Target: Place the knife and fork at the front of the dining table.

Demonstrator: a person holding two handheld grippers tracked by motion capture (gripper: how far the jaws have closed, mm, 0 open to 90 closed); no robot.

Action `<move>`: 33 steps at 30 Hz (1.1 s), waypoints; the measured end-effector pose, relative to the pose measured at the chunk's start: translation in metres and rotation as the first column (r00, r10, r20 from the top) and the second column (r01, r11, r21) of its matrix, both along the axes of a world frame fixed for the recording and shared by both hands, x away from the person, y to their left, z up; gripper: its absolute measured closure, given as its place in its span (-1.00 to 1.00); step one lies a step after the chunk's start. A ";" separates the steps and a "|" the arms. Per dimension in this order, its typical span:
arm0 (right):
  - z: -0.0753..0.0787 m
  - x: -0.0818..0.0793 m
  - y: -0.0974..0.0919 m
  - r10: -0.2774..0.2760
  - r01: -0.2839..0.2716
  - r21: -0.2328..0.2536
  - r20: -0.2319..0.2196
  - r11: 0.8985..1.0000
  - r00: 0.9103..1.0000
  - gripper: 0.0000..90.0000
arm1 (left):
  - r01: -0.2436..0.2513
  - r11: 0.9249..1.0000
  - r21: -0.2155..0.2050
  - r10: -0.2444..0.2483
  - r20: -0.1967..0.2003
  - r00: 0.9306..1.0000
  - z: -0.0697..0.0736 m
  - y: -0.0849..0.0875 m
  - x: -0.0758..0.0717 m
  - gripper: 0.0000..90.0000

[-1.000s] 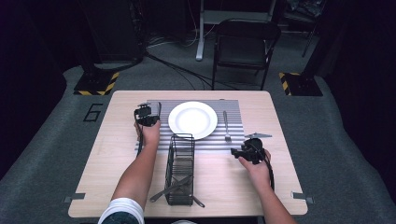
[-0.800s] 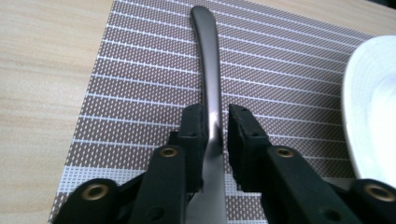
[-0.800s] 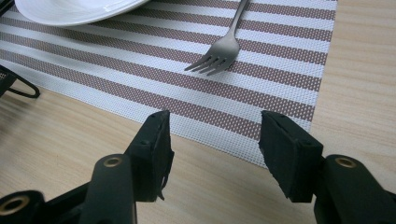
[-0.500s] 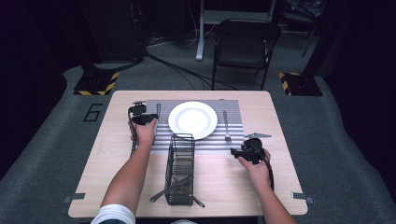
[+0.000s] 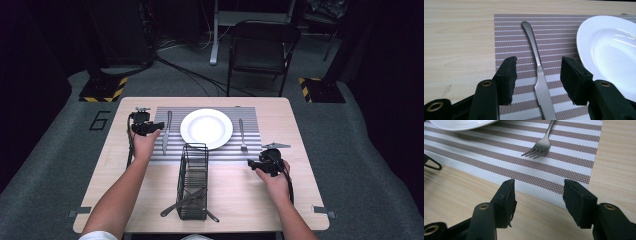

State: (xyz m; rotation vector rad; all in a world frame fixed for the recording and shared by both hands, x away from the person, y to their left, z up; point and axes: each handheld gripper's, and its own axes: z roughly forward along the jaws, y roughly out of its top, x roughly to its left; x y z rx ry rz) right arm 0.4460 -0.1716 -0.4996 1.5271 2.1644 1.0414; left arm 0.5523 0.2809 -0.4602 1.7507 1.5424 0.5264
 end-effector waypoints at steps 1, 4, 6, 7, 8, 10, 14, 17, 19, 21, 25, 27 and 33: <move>0.000 0.000 0.000 0.000 0.000 -0.001 -0.002 1.000 1.000 -0.05 | 0.004 1.000 0.003 -0.004 0.000 1.000 0.001 0.000 -0.001 0.04; 0.001 0.000 0.000 0.004 -0.004 -0.004 0.004 1.000 1.000 -0.06 | 0.024 0.999 0.031 -0.024 0.005 1.000 0.007 0.001 -0.007 0.03; 0.002 0.000 0.001 0.008 -0.008 -0.004 0.013 1.000 1.000 -0.06 | 0.040 0.998 0.042 -0.041 0.014 0.999 0.012 0.000 -0.012 0.03; 0.003 -0.001 0.001 0.009 -0.009 -0.008 0.016 1.000 1.000 -0.06 | 0.050 0.998 0.047 -0.051 0.021 0.998 0.015 -0.001 -0.015 0.03; 0.003 -0.001 0.001 0.008 -0.008 -0.009 0.013 1.000 1.000 -0.07 | 0.059 0.997 0.049 -0.060 0.030 0.998 0.017 -0.002 -0.018 0.03; 0.005 -0.003 0.001 0.007 -0.007 -0.006 0.020 1.000 1.000 -0.07 | 0.082 0.995 0.056 -0.084 0.040 0.996 0.022 -0.003 -0.023 0.02; 0.008 -0.005 0.004 0.002 -0.002 0.008 0.026 1.000 1.000 -0.08 | 0.114 0.993 0.031 -0.116 0.054 0.992 0.029 -0.003 -0.034 0.03; 0.008 -0.005 0.004 0.004 -0.004 0.007 0.018 1.000 1.000 -0.08 | 0.140 0.989 0.034 -0.142 0.057 0.988 0.033 -0.001 -0.042 0.03; 0.008 -0.005 0.004 0.006 -0.006 0.005 0.026 1.000 1.000 -0.08 | 0.155 0.988 0.025 -0.157 0.061 0.986 0.035 0.000 -0.047 0.03; 0.009 -0.005 0.003 0.002 -0.002 0.010 0.021 1.000 1.000 -0.09 | 0.173 0.984 0.030 -0.175 0.063 0.983 0.036 0.001 -0.052 0.02; 0.009 -0.005 0.001 -0.002 0.002 0.012 0.027 1.000 1.000 -0.09 | 0.196 0.980 0.028 -0.198 0.070 0.978 0.040 0.003 -0.062 0.00; 0.009 -0.005 0.001 -0.002 0.001 0.014 0.029 1.000 1.000 -0.09 | 0.206 0.978 0.032 -0.208 0.079 0.975 0.043 0.004 -0.067 -0.01; 0.012 -0.007 0.001 -0.008 0.007 0.019 0.033 1.000 0.999 -0.09 | 0.238 0.970 0.044 -0.241 0.103 0.965 0.052 0.003 -0.080 -0.02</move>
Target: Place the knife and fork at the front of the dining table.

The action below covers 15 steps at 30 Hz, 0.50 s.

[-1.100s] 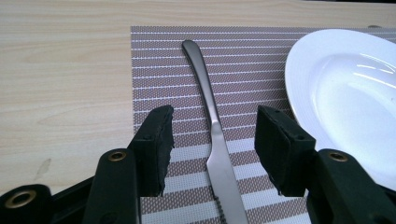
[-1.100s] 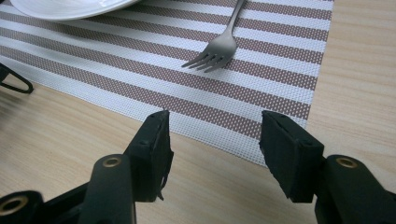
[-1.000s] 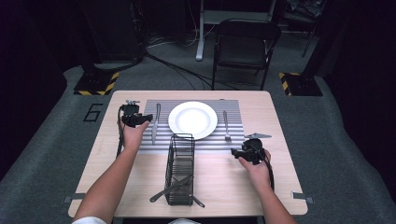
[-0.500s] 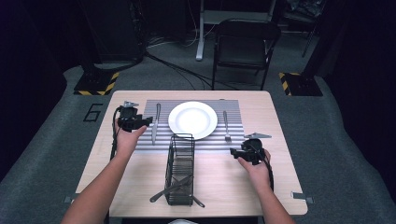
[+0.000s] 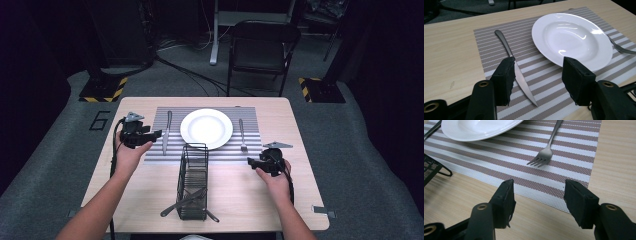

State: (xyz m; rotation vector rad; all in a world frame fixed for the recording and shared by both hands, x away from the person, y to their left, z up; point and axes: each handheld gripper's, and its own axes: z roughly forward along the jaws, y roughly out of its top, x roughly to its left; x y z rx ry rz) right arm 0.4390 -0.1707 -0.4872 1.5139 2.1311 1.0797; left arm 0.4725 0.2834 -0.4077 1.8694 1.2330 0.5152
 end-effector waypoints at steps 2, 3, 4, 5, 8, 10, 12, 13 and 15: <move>0.000 0.000 0.000 0.002 -0.002 0.002 0.005 1.000 1.000 -0.09 | 0.014 1.000 0.004 -0.014 0.003 1.000 0.001 -0.002 -0.003 -0.03; 0.000 0.000 -0.001 -0.001 0.001 0.002 0.008 1.000 1.000 -0.09 | 0.025 1.000 0.009 -0.025 0.002 1.000 0.002 -0.003 -0.005 -0.03; 0.001 0.000 -0.001 -0.002 0.001 0.005 0.005 1.000 1.000 -0.09 | 0.030 1.000 0.010 -0.030 0.006 1.000 0.002 -0.005 -0.007 -0.03; 0.001 0.000 -0.002 -0.003 0.003 0.004 0.008 1.000 1.000 -0.09 | 0.041 0.999 0.014 -0.041 0.009 0.999 0.002 -0.006 -0.009 -0.04; 0.001 0.000 -0.003 -0.008 0.008 0.009 0.007 1.000 1.000 -0.09 | 0.066 0.998 0.015 -0.066 0.003 0.998 -0.002 -0.010 -0.016 -0.04; 0.001 0.000 -0.004 -0.011 0.011 0.013 0.009 1.000 1.000 -0.09 | 0.077 0.997 0.015 -0.077 0.003 0.997 -0.004 -0.011 -0.019 -0.05; 0.002 0.000 -0.004 -0.011 0.011 0.012 0.007 1.000 1.000 -0.09 | 0.087 0.996 0.015 -0.087 0.005 0.996 -0.007 -0.012 -0.023 -0.05; 0.002 0.000 -0.004 -0.011 0.011 0.013 0.008 1.000 1.000 -0.09 | 0.093 0.996 0.011 -0.093 0.002 0.996 -0.009 -0.012 -0.025 -0.06; 0.002 0.000 -0.005 -0.007 0.007 0.010 0.011 1.000 1.000 -0.09 | 0.097 0.995 0.003 -0.097 0.000 0.995 -0.012 -0.011 -0.029 -0.07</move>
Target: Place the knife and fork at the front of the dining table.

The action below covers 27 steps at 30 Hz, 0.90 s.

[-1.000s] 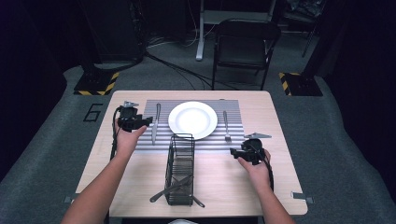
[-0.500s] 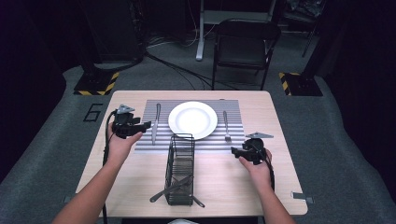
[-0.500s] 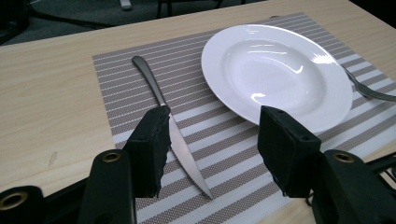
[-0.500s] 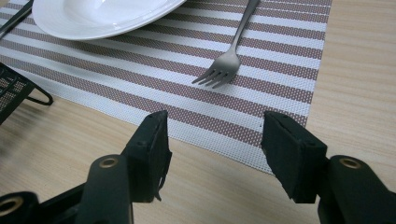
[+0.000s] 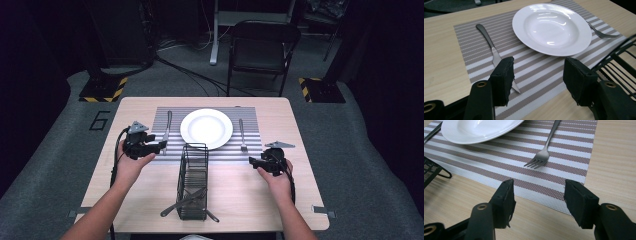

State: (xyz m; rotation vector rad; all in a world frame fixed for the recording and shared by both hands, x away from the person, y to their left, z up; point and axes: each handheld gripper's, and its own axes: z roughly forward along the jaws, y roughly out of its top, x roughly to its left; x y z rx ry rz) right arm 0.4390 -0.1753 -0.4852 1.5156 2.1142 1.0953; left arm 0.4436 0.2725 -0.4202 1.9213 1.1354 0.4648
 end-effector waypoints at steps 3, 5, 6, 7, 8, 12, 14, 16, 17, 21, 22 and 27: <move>0.000 0.000 -0.001 0.001 -0.001 -0.004 -0.001 1.000 1.000 -0.09 | 0.000 1.000 0.005 0.000 -0.019 1.000 -0.008 0.003 -0.005 -0.08; 0.000 0.001 -0.002 0.004 -0.004 -0.006 0.006 1.000 1.000 -0.09 | -0.012 1.000 0.008 0.013 -0.025 1.000 -0.014 0.006 -0.008 -0.08; 0.000 0.000 -0.002 0.000 0.000 -0.004 0.001 1.000 1.000 -0.09 | -0.017 1.000 0.015 0.017 -0.030 0.999 -0.018 0.008 -0.010 -0.08; 0.001 0.000 -0.002 0.000 0.000 -0.006 0.004 1.000 1.000 -0.09 | -0.019 1.000 0.014 0.019 -0.032 0.999 -0.020 0.010 -0.011 -0.08; 0.001 0.000 -0.002 0.000 0.000 -0.006 0.005 1.000 1.000 -0.09 | -0.023 1.000 0.012 0.023 -0.031 0.999 -0.023 0.012 -0.012 -0.08; 0.001 -0.001 -0.001 0.003 -0.003 -0.002 0.007 1.000 1.000 -0.09 | -0.037 0.999 0.007 0.037 -0.043 0.998 -0.037 0.020 -0.016 -0.08; 0.001 -0.001 0.000 0.008 -0.008 -0.011 0.008 1.000 1.000 -0.09 | -0.040 0.999 -0.001 0.040 -0.049 0.998 -0.044 0.024 -0.017 -0.08; 0.001 -0.001 0.001 0.011 -0.010 -0.012 0.005 1.000 1.000 -0.09 | -0.051 0.999 -0.005 0.051 -0.047 0.998 -0.050 0.027 -0.020 -0.08; 0.000 -0.001 0.001 0.011 -0.011 -0.015 0.004 1.000 1.000 -0.09 | -0.051 0.999 -0.006 0.050 -0.049 0.998 -0.053 0.029 -0.021 -0.08; -0.001 0.000 0.005 0.025 -0.025 -0.025 0.004 0.999 1.000 -0.10 | -0.051 0.999 0.001 0.051 -0.061 0.997 -0.062 0.036 -0.025 -0.09; -0.001 -0.001 0.005 0.028 -0.028 -0.024 -0.003 0.999 1.000 -0.10 | -0.053 0.999 0.004 0.053 -0.065 0.996 -0.064 0.037 -0.025 -0.09; -0.002 0.000 0.007 0.040 -0.040 -0.044 -0.002 0.998 0.999 -0.10 | -0.058 0.998 0.004 0.058 -0.072 0.996 -0.073 0.043 -0.027 -0.10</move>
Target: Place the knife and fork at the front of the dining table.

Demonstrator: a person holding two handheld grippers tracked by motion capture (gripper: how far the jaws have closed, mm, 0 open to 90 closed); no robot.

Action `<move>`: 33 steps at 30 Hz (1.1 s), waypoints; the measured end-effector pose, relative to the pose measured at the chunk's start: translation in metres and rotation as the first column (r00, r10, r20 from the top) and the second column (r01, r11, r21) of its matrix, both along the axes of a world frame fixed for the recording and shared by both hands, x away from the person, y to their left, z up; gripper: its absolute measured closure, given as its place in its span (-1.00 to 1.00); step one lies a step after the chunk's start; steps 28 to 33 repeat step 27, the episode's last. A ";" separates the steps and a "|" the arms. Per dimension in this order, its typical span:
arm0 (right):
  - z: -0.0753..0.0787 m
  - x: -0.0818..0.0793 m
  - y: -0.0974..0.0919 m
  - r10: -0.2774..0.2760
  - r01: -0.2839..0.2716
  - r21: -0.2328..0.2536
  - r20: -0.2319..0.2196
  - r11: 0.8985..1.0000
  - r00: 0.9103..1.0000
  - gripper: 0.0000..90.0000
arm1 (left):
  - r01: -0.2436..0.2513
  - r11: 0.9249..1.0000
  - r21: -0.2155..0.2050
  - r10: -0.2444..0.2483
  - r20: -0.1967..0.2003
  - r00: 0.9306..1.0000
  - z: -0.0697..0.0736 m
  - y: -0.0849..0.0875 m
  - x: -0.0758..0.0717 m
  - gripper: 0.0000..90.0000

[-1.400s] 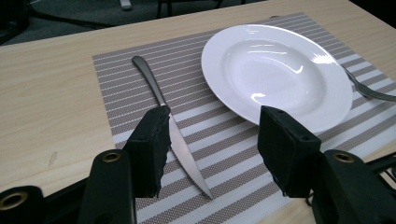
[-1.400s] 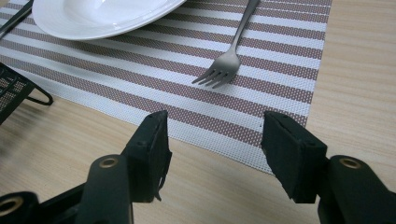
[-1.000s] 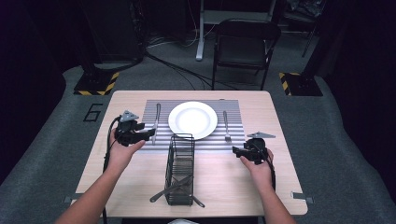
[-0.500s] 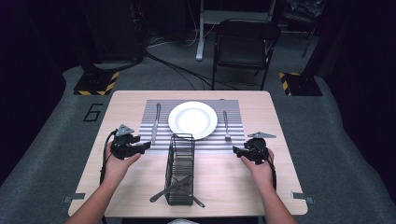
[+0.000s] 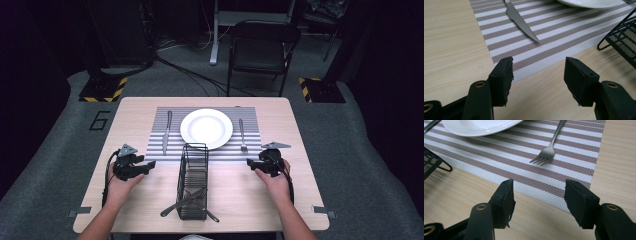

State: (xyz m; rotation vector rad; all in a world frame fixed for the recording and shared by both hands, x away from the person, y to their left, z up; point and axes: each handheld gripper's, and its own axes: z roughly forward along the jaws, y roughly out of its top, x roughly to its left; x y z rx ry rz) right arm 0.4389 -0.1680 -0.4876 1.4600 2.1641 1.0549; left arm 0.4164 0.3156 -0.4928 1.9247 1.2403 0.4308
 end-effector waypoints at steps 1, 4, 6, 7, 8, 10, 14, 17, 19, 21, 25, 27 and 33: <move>0.000 0.000 0.000 0.003 -0.003 -0.002 0.000 1.000 1.000 -0.10 | 0.000 1.000 0.000 0.000 -0.005 1.000 -0.002 0.002 0.000 -0.10; -0.001 0.000 0.001 -0.001 0.001 -0.008 -0.002 1.000 1.000 -0.10 | -0.009 1.000 0.008 0.009 -0.017 1.000 -0.007 0.006 0.001 -0.10; -0.003 0.001 0.001 0.004 -0.004 -0.015 -0.003 1.000 1.000 -0.10 | -0.013 1.000 0.027 0.014 -0.023 1.000 -0.008 0.009 0.002 -0.10; -0.003 0.001 0.001 0.008 -0.008 -0.021 -0.001 1.000 1.000 -0.10 | -0.022 0.999 0.033 0.023 -0.024 0.999 -0.009 0.011 0.001 -0.10; -0.003 0.001 0.002 0.005 -0.005 -0.027 -0.009 1.000 1.000 -0.10 | -0.026 0.999 0.035 0.027 -0.022 0.999 -0.011 0.013 0.002 -0.10; -0.005 0.001 0.003 0.012 -0.013 -0.034 -0.008 0.999 1.000 -0.10 | -0.028 0.998 0.049 0.029 -0.029 0.999 -0.013 0.015 0.002 -0.11; -0.008 0.002 0.005 0.019 -0.020 -0.053 -0.014 0.998 1.000 -0.11 | -0.051 0.996 0.073 0.054 -0.029 0.998 -0.018 0.020 0.004 -0.12; -0.010 0.002 0.007 0.023 -0.024 -0.068 -0.016 0.997 1.000 -0.10 | -0.056 0.996 0.063 0.058 -0.030 0.998 -0.021 0.024 0.005 -0.10; -0.013 0.002 0.009 0.015 -0.017 -0.065 -0.024 0.998 1.000 -0.10 | -0.066 0.995 0.070 0.068 -0.026 0.997 -0.021 0.027 0.005 -0.09; -0.016 0.003 0.010 0.015 -0.017 -0.075 -0.019 0.997 1.000 -0.10 | -0.080 0.994 0.075 0.081 -0.023 0.996 -0.021 0.030 0.005 -0.10; -0.020 0.004 0.010 0.009 -0.011 -0.095 -0.026 0.995 1.000 -0.11 | -0.111 0.991 0.074 0.112 -0.017 0.994 -0.024 0.033 0.007 -0.10; -0.020 0.005 0.007 0.004 -0.007 -0.095 -0.029 0.995 1.000 -0.11 | -0.119 0.990 0.079 0.121 -0.021 0.992 -0.025 0.035 0.008 -0.10; -0.020 0.005 0.007 0.004 -0.007 -0.095 -0.029 0.995 1.000 -0.11 | -0.119 0.990 0.079 0.121 -0.021 0.992 -0.025 0.035 0.008 -0.10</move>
